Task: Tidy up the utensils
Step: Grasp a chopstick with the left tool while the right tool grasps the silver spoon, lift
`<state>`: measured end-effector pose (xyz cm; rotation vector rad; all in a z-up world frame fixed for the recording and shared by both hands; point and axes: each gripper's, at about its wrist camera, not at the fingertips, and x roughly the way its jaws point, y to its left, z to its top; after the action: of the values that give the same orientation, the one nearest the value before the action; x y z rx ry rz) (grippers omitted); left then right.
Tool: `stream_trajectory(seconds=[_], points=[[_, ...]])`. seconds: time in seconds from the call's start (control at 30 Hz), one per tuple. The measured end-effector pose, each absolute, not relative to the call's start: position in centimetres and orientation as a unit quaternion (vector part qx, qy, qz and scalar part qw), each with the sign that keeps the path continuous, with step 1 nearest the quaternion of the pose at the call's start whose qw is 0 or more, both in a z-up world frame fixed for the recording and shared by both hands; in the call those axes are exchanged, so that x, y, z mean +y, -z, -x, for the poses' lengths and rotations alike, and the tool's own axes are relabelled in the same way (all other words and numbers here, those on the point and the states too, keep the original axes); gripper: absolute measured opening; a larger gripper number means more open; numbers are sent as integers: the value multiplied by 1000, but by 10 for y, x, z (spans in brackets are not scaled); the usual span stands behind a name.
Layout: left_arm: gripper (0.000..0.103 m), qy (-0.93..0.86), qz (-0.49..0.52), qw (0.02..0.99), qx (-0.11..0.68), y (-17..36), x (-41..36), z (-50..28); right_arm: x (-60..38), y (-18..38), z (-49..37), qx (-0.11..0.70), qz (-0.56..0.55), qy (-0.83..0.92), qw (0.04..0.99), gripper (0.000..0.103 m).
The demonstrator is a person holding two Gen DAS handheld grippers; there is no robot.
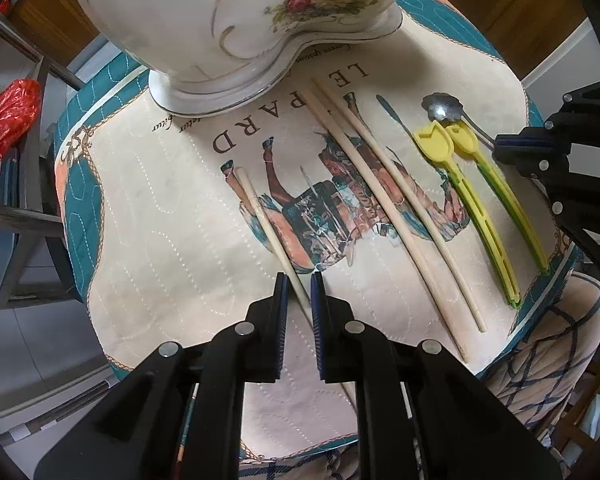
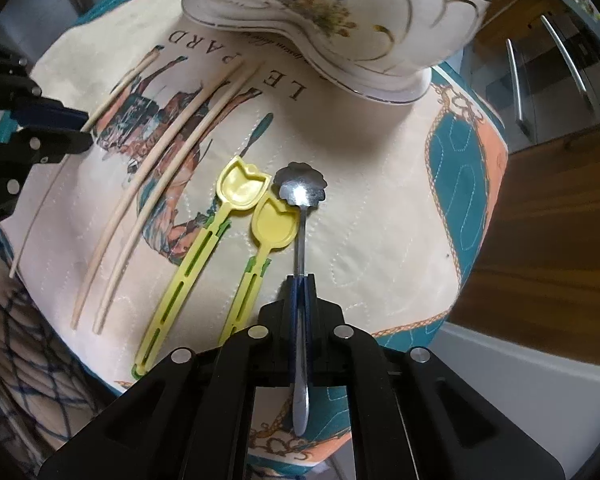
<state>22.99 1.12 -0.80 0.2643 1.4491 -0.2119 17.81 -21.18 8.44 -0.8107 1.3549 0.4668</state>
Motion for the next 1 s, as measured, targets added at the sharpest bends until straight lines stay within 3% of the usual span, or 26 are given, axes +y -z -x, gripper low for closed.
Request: stream_trajectory(seconds=[0.17,0.37,1.0], points=[[5,99,-111,751,643,6,12,-224,-215,-86,-176,597,357,-210,687,4],[4,125,-60,785,603,-1,27,-206,-237,-100,-180,586,285,-238,720,4],[4,140,75,929,334,-70,72,-136,-304,-171,-184,443,9,-364,819,4]])
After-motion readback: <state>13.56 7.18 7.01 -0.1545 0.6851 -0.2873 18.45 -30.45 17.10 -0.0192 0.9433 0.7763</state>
